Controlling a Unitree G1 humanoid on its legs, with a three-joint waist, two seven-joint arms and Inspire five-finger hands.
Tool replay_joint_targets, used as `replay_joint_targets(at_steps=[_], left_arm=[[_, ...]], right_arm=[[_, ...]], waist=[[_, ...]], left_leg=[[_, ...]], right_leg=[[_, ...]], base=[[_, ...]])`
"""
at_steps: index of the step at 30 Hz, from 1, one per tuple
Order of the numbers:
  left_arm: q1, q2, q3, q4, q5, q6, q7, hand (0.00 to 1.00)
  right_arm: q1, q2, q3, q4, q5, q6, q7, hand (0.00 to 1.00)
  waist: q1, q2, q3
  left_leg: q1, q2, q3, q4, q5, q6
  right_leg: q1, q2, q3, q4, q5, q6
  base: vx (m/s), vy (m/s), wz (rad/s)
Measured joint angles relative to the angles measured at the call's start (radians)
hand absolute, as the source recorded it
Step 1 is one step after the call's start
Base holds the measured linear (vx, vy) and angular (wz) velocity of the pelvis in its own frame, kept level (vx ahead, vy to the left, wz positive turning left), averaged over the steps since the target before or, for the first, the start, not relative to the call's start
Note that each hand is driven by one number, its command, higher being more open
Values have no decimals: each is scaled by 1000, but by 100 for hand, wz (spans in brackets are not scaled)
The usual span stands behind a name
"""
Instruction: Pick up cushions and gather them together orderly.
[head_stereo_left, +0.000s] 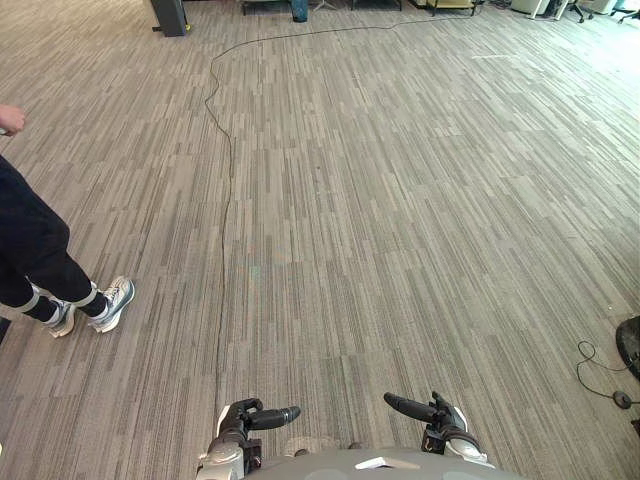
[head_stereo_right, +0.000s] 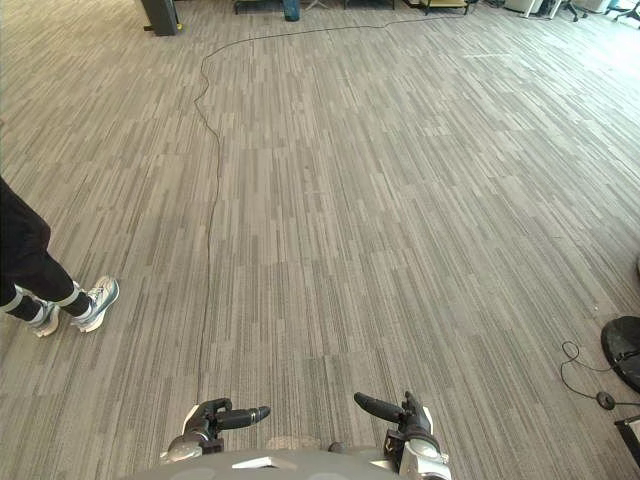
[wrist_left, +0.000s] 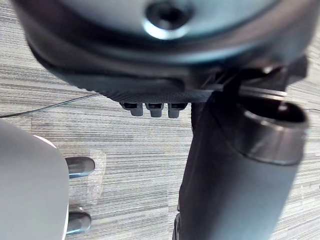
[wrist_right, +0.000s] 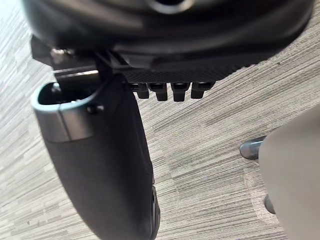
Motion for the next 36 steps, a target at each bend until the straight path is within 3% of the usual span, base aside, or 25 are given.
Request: replay_joint_targets(at_steps=[2,4,6,7,8,10,11,13,15,16,17,18,19,20,21,23,24,25,26,27,29,31,33,35,36], left_arm=[[-2,2,0,2,-1,1,-2,100],[-11,12,1,3,-2,1,-9,100],[-19,18,6,-7,-4,1,-19,100],[-21,13,37,-26,-11,1,-24,100],[-21,12,40,-27,-12,1,-24,100],[-16,-6,83,-70,-22,1,-22,100],[-14,-9,80,-78,-22,0,-22,100],[-16,-6,78,-90,-27,-6,-22,100],[-21,-6,76,-93,-42,-10,-22,100],[-26,-6,73,-92,-44,-10,-21,100],[-28,-8,66,-92,-49,-13,-20,100],[-29,-9,62,-90,-52,-15,-19,100],[-38,-10,59,-84,-56,-19,-18,100],[-57,3,60,-72,-55,-19,-16,100],[-59,5,65,-71,-59,-18,-17,100],[-63,15,67,-66,-57,-19,-20,100],[-63,16,62,-57,-56,-18,-19,100],[-63,18,60,-51,-54,-18,-19,100],[-63,25,52,-39,-52,-15,-19,100],[-61,34,21,-25,-50,-2,-18,100],[-52,31,-17,-21,-49,2,-16,100],[-51,29,-42,-18,-50,2,-15,100],[-58,24,-44,-15,-50,2,-16,100],[-69,13,-45,-13,-50,1,-16,100],[-63,14,-46,-13,-49,-1,-16,100]], right_arm=[[0,2,-7,0,16,0,1,100],[1,8,-24,1,37,-1,5,100],[3,9,-31,-1,53,-2,10,100],[7,8,-36,-6,54,-3,10,100],[7,8,-36,-7,54,-3,10,100],[27,-4,-35,-47,76,-1,5,100],[32,-8,-35,-54,75,-2,3,100],[42,-16,-34,-58,73,-1,-4,100],[43,-28,-29,-49,73,0,-7,100],[41,-34,-29,-40,72,1,-9,100],[41,-43,-30,-31,73,4,-12,100],[39,-48,-28,-22,72,4,-12,100],[27,-53,-25,-2,72,5,-13,100],[12,-37,-27,-1,71,6,-8,100],[12,-32,-27,-2,69,5,-8,100],[13,-23,-27,0,52,5,-7,100],[13,-21,-27,-4,41,0,-5,100],[13,-20,-27,-5,41,-2,-4,100],[13,-17,-27,-19,41,-3,-2,100],[11,-21,-27,-31,41,-6,0,100],[10,-40,-17,-54,40,-14,0,100],[-10,-50,-15,-64,39,-31,0,100],[-31,-61,0,-66,38,-33,1,100],[-45,-73,13,-68,30,-34,1,100],[-37,-71,14,-59,29,-23,-1,100]], waist=[[-1,-3,2],[-1,-16,9],[1,-22,18],[7,-21,31],[8,-21,33],[17,1,48],[17,6,49],[21,7,50],[26,8,51],[26,8,54],[30,14,59],[34,17,59],[40,15,64],[36,-2,72],[37,-7,72],[42,-26,69],[42,-33,67],[42,-35,67],[37,-41,67],[31,-43,70],[22,-13,81],[13,11,99],[-3,21,110],[-23,27,132],[-33,0,132]], left_leg=[[-9,0,-10,3,-1,-2],[-45,-2,-10,77,-40,-29],[-146,14,61,289,-119,-70],[-229,44,133,497,-153,-91],[-237,48,140,515,-157,-90],[-353,175,259,833,-216,-37],[-370,198,267,859,-228,-39],[-423,232,280,803,-231,-44],[-466,201,266,634,-193,-54],[-484,173,242,532,-141,-62],[-491,138,202,375,-33,-70],[-484,131,193,345,58,-82],[-473,106,198,338,93,-6],[-500,98,192,405,35,21],[-509,98,189,435,17,32],[-503,93,189,540,-87,64],[-461,83,197,544,-143,61],[-441,75,200,537,-156,62],[-402,57,203,516,-176,55],[-319,36,203,470,-197,50],[-170,34,203,360,-193,50],[-48,52,210,276,-189,44],[1,72,218,244,-189,44],[63,87,214,201,-190,43],[100,65,200,173,-191,34]], right_leg=[[-3,-1,-12,4,-8,-5],[-14,-13,-29,31,-31,-14],[-34,-26,-40,79,-66,-27],[-30,-36,-40,103,-85,-35],[-29,-36,-39,105,-86,-36],[11,-35,-31,133,-131,-47],[23,-38,-31,138,-142,-47],[43,-75,-26,154,-181,-22],[51,-126,-10,153,-205,10],[60,-152,-8,142,-214,24],[77,-179,-4,120,-221,44],[84,-186,2,107,-223,48],[96,-207,19,100,-216,43],[84,-216,20,125,-175,39],[80,-219,23,139,-167,46],[58,-235,65,281,-161,55],[-13,-249,92,488,-140,106],[-51,-257,100,579,-119,140],[-122,-274,112,755,-57,221],[-230,-296,84,991,-61,213],[-327,-300,-46,1106,-128,103],[-420,-253,-149,1017,-196,42],[-505,-195,-181,842,-210,24],[-557,-135,-174,513,-117,36],[-554,-128,-157,285,0,55]], base=[[-23,-59,18],[-21,-55,27],[-10,-5,20],[16,13,7],[78,23,-8],[152,37,-8],[179,64,0],[163,97,-6],[312,226,-17],[449,338,-23],[396,322,-20],[418,353,-30],[422,354,-10],[423,345,2],[418,320,21],[485,329,5],[361,231,-11],[370,229,-12],[501,243,-4],[711,300,-6],[580,166,-11],[533,56,-6],[477,-35,9],[547,-105,35],[585,-215,50]])
